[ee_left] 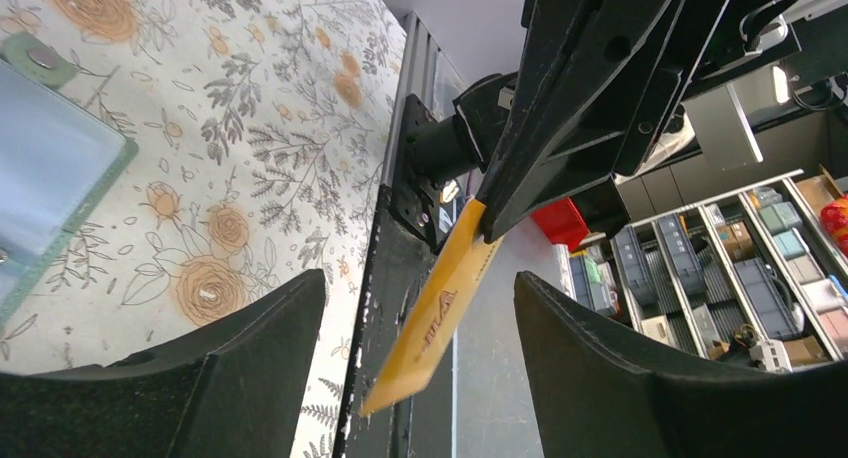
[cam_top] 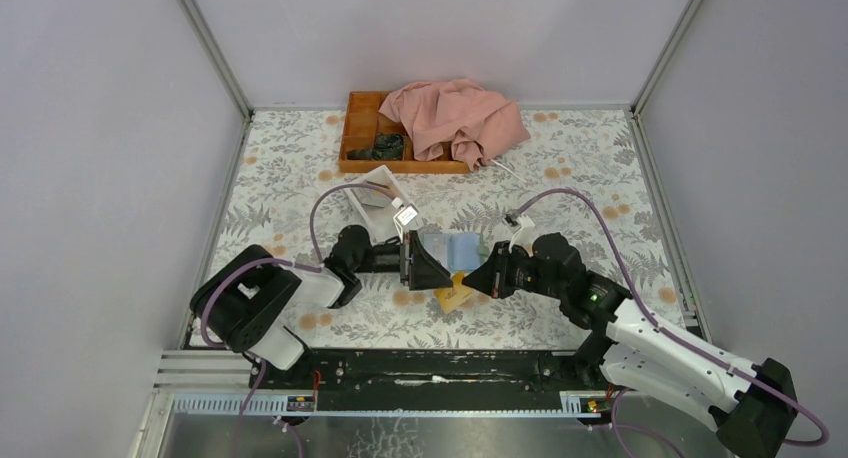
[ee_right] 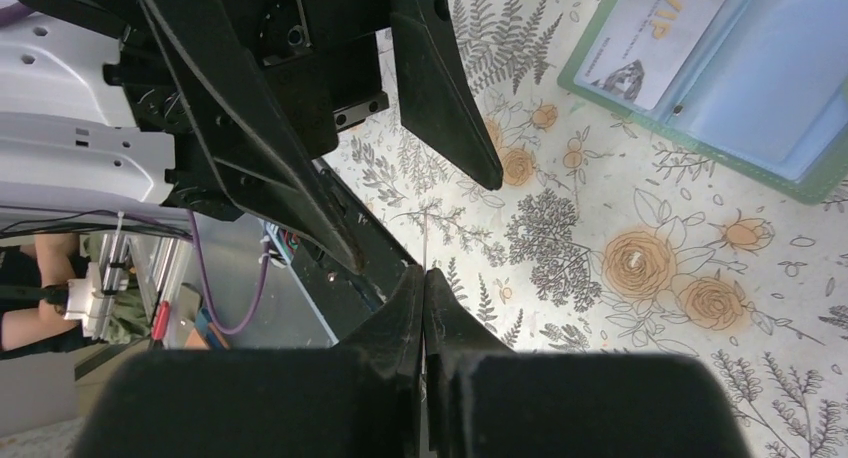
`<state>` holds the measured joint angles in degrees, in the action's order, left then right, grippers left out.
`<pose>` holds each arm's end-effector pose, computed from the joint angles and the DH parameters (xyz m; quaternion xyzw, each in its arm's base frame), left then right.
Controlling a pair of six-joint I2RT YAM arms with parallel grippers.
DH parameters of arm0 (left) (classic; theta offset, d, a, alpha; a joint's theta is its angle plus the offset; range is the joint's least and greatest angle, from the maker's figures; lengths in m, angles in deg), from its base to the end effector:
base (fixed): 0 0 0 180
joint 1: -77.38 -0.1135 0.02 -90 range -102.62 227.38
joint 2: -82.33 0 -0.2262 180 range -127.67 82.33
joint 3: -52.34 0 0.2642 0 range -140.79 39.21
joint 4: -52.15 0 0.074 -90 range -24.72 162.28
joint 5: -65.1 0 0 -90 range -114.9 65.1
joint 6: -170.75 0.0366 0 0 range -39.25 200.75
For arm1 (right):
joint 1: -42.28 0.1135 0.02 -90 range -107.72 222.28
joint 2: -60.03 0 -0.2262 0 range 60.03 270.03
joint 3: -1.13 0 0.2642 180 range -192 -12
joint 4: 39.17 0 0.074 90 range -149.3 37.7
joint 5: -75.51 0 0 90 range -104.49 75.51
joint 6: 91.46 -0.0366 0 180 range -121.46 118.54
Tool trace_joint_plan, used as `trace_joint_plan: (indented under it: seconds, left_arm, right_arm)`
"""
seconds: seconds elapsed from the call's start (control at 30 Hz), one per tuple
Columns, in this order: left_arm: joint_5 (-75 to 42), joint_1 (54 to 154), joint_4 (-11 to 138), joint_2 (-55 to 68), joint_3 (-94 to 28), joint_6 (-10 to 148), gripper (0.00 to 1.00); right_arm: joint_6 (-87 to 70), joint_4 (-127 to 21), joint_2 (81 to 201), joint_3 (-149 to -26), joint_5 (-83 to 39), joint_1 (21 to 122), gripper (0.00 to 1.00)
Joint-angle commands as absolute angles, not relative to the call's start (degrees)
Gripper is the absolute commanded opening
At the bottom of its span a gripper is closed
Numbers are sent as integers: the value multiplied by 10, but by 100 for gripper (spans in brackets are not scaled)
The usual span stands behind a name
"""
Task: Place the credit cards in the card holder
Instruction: Pick up the credit card from the storage box.
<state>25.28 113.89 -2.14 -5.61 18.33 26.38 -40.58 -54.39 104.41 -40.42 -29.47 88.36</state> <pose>0.1962 -0.1802 0.1266 0.1980 0.6773 -0.6674 0.2378 0.1501 0.1695 0.2248 -0.1251 0.7962 0.4719 0.3573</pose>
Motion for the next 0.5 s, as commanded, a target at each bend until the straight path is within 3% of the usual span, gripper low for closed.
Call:
trace_joint_plan:
  seconds: [0.0,0.47]
  left_arm:
    - [285,1149,-75,-72,171,277,73]
    - [337,1150,-193,-141,176,222,35]
  right_arm:
    - [-416,-504,1047,-404,-326,886,0]
    - [-401,-499,1083,-414,-346,866,0]
